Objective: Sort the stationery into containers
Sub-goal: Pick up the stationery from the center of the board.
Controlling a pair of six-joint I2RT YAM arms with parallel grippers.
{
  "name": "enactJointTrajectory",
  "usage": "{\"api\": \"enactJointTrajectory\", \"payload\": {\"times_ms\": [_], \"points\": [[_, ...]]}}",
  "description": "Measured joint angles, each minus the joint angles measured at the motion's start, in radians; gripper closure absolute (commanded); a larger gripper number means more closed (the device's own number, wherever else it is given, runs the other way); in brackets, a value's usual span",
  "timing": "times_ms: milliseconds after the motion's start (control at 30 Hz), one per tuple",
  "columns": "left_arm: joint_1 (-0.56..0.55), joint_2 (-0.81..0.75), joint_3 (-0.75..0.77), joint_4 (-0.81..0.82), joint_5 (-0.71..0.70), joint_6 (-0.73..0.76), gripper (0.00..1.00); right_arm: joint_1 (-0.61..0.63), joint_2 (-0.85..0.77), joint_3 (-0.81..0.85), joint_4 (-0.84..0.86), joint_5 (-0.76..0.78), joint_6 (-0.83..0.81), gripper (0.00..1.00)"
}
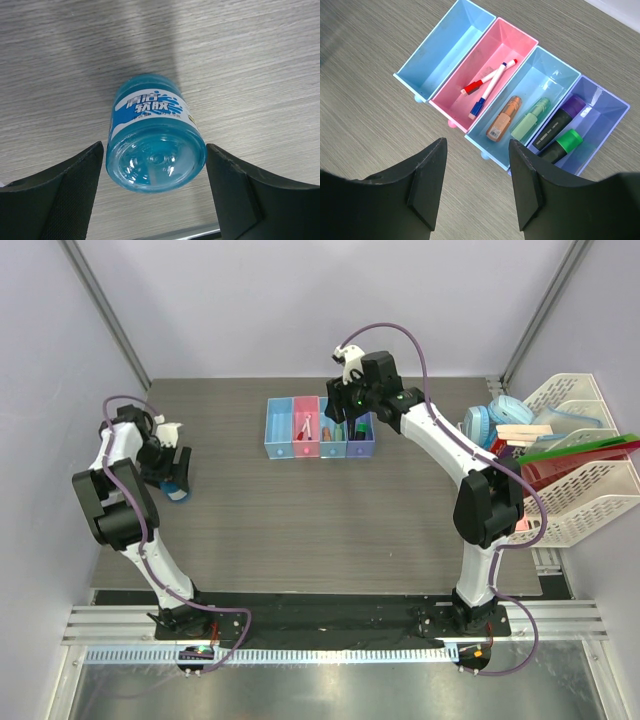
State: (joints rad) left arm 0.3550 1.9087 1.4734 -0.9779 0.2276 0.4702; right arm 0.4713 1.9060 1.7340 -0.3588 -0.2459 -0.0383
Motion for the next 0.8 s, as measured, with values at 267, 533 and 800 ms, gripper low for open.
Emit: {"api": "enactJointTrajectory", "payload": {"times_ms": [267, 533, 800], "points": [[-0.015, 0.021, 0.017, 0.002, -0.008, -0.019, 0.19, 0.0, -0.004, -0.017, 0.008, -0.003, 0.003, 0.42], [-0.032, 0.028, 0.018, 0.005, -0.023, -0.025, 0.54, 0.0, -0.013, -0.021, 0.014, -0.005, 0.006, 0.42], [-0.035, 0.032, 0.026, 0.0, -0.026, -0.025, 1.0, 0.0, -0.015, -0.029, 0.022, -0.007, 0.006, 0.42]]}}
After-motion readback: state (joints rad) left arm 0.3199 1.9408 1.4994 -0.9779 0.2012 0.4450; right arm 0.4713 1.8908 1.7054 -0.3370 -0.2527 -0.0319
